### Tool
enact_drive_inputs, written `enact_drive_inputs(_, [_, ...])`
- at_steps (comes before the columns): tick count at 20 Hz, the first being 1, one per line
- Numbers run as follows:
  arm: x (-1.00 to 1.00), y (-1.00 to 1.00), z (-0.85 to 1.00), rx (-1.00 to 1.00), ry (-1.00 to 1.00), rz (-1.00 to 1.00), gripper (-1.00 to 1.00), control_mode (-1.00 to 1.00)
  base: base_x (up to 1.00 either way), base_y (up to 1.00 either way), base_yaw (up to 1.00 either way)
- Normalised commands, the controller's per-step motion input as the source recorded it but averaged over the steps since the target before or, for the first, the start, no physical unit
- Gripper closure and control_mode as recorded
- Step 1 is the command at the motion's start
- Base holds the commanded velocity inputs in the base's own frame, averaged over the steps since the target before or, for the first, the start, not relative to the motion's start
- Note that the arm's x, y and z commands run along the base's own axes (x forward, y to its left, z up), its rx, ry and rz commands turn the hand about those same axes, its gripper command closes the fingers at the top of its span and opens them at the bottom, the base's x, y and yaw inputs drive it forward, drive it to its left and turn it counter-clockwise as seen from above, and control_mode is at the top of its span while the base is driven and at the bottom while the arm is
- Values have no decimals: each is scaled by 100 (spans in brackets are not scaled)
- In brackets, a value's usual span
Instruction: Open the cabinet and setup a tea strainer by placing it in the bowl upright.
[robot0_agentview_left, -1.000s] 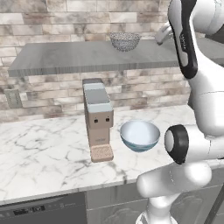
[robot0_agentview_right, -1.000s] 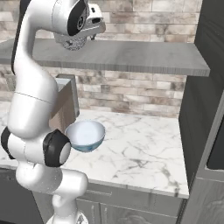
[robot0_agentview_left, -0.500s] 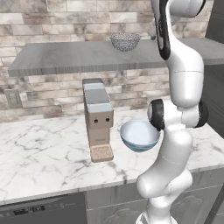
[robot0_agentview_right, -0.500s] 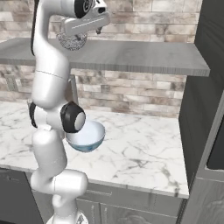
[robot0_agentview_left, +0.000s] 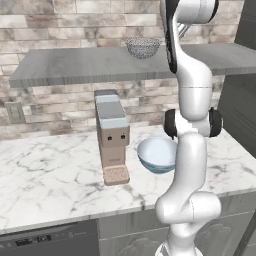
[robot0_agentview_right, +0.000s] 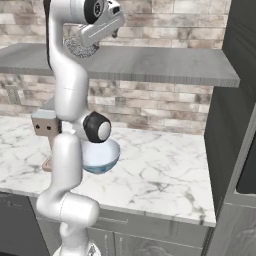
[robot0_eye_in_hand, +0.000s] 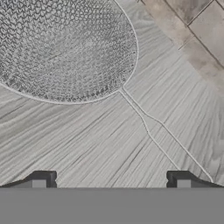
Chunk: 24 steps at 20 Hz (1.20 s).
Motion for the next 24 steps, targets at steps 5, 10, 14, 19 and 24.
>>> enact_drive_inputs(5, [16,-5,1,-10,7,10,-100,-100,0,0,0])
enact_drive_inputs(10, [12,0,16,-3,2,5,-100,-100,0,0,0])
enact_drive_inputs(14, [29,0,18,-3,0,5,-100,-100,0,0,0])
enact_drive_inputs(19, [37,0,8,-7,-1,9,-100,-100,0,0,0])
enact_drive_inputs(24, [44,0,1,-9,0,7,-100,-100,0,0,0])
